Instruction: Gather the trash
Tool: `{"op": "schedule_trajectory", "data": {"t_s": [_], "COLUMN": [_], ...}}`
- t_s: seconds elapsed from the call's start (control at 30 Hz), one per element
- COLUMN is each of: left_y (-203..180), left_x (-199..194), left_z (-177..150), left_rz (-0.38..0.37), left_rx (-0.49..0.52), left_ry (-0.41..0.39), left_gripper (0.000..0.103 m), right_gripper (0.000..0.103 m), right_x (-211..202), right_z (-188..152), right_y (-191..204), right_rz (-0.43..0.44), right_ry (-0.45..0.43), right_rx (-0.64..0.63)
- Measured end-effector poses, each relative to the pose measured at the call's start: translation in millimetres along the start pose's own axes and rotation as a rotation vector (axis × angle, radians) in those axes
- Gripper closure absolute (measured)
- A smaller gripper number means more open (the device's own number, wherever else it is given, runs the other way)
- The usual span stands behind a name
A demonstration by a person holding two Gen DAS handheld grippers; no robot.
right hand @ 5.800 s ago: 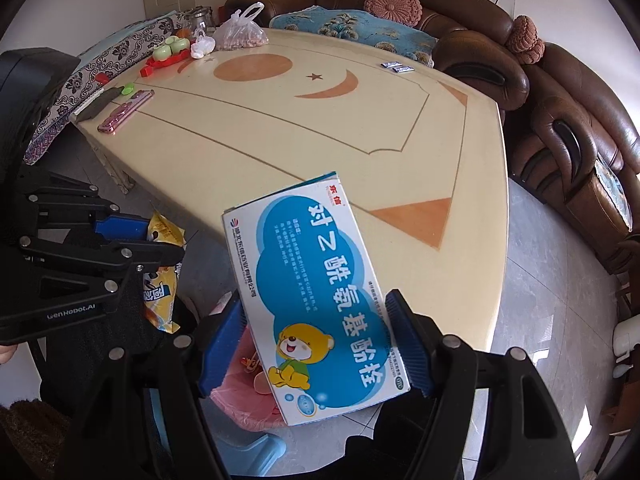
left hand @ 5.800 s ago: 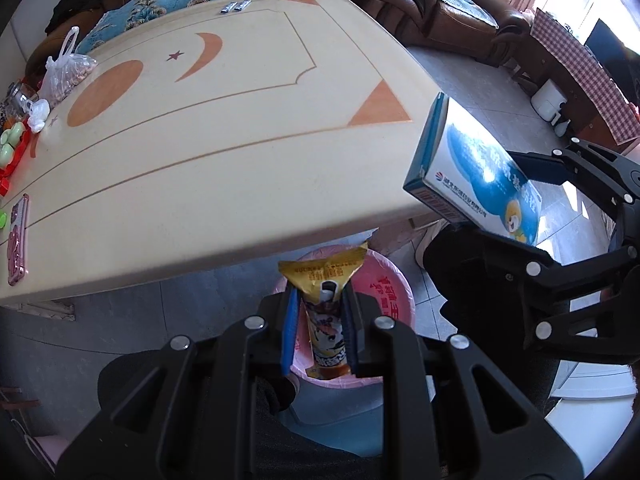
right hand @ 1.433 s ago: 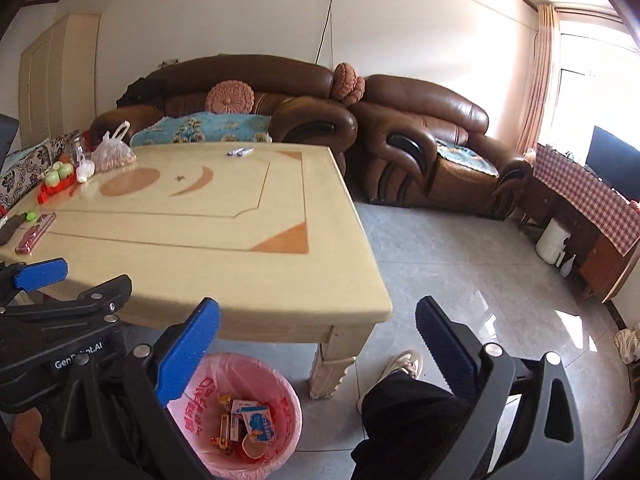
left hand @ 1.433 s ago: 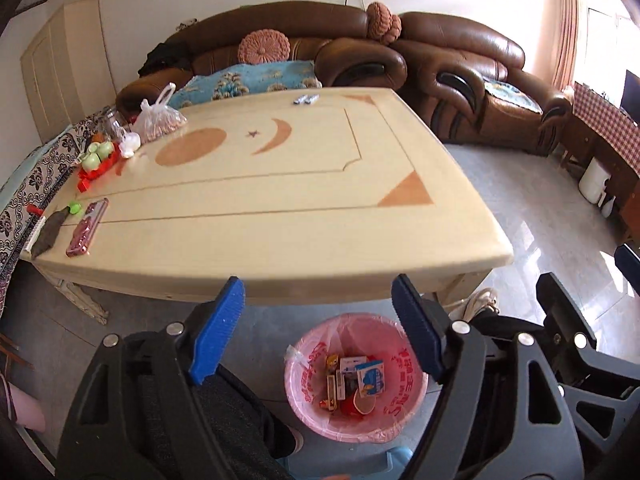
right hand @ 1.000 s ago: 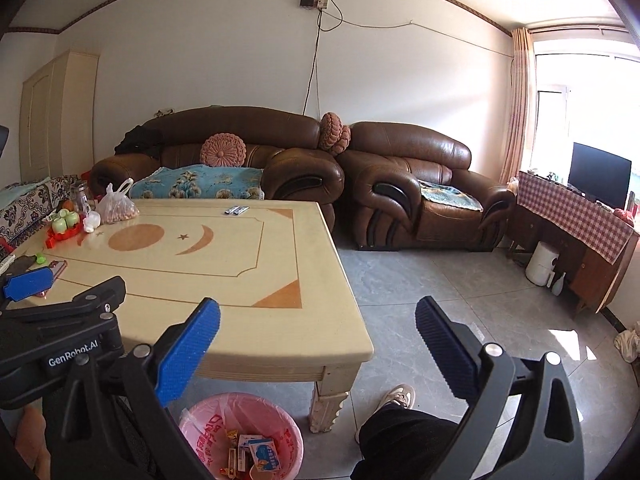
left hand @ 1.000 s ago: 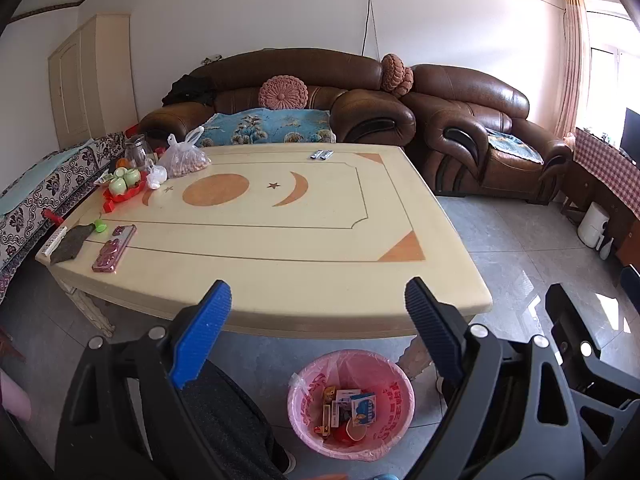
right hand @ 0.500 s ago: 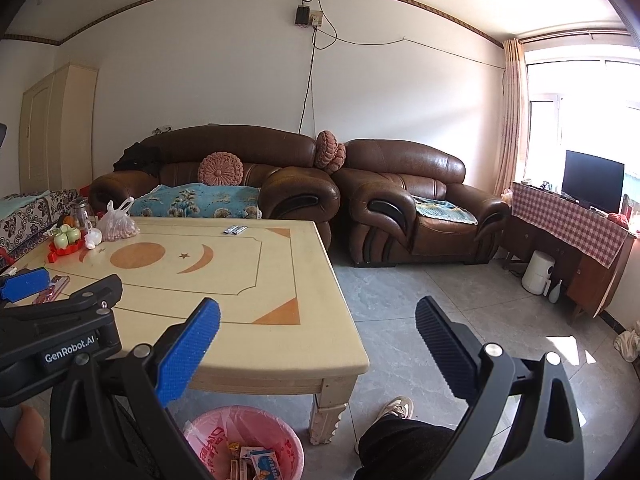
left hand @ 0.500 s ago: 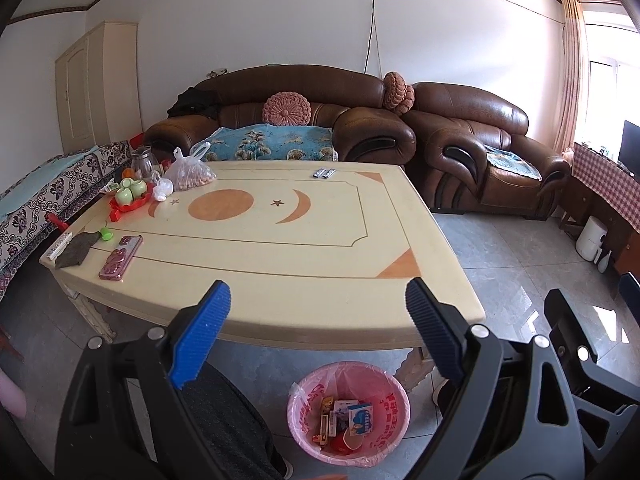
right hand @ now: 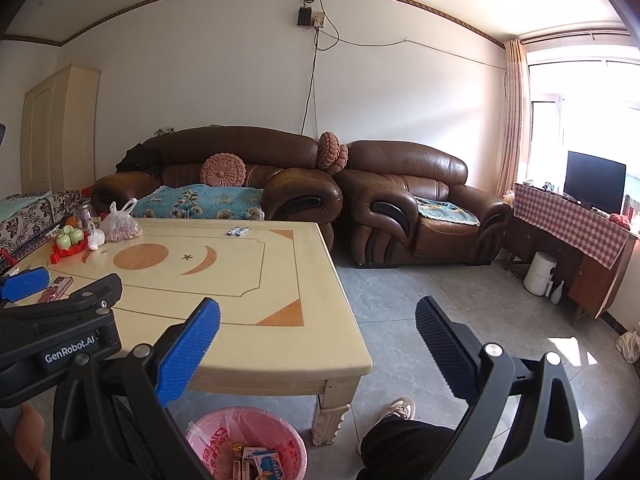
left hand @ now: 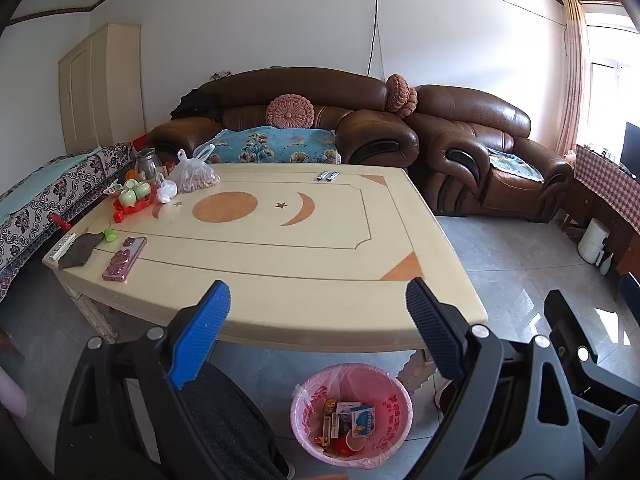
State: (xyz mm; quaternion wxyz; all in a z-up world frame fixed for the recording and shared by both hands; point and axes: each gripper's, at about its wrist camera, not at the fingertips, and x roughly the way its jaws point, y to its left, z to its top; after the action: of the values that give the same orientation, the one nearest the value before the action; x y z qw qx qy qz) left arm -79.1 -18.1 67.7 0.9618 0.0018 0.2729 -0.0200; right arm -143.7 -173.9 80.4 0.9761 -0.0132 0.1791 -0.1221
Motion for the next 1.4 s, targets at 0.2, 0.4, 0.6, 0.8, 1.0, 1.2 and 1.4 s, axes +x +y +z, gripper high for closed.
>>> {"op": "schedule_trajectory", "data": {"t_s": [0.2,0.4,0.6,0.8,1.0,1.2,1.4], "left_y": [2,3,5,6,7,9,12], "left_x": [1,1,0,0,0,0,4], "left_z": [0,0,0,2,3,5,8], "left_rz": [-0.001,-0.002,-0.001,-0.004,-0.007,-0.008,-0.032], "left_rx": [-0.002,-0.002,-0.002,-0.005,-0.008,-0.009,-0.006], "left_ry": [0.005,0.005,0.004,0.004,0.008,0.008,0.021], "left_gripper": [0.016,0.016,0.016,0.016,0.015,0.015,0.015], "right_gripper": [0.007,0.007,0.007,0.007,0.007,0.007,0.007], "right_x": [0,1,0,1,1,0,1], "right_z": [1,1,0,0,1,1,1], "right_y": [1,2,2,2,1,1,1], "right_rz": [-0.001,0.001,0.006,0.006,0.015,0.013,0.015], "right_ry": [0.001,-0.001,-0.002,-0.003,-0.008,-0.010,-0.007], "right_rx": [-0.003,-0.004,-0.004,-0.006,-0.003,-0.011,-0.013]}}
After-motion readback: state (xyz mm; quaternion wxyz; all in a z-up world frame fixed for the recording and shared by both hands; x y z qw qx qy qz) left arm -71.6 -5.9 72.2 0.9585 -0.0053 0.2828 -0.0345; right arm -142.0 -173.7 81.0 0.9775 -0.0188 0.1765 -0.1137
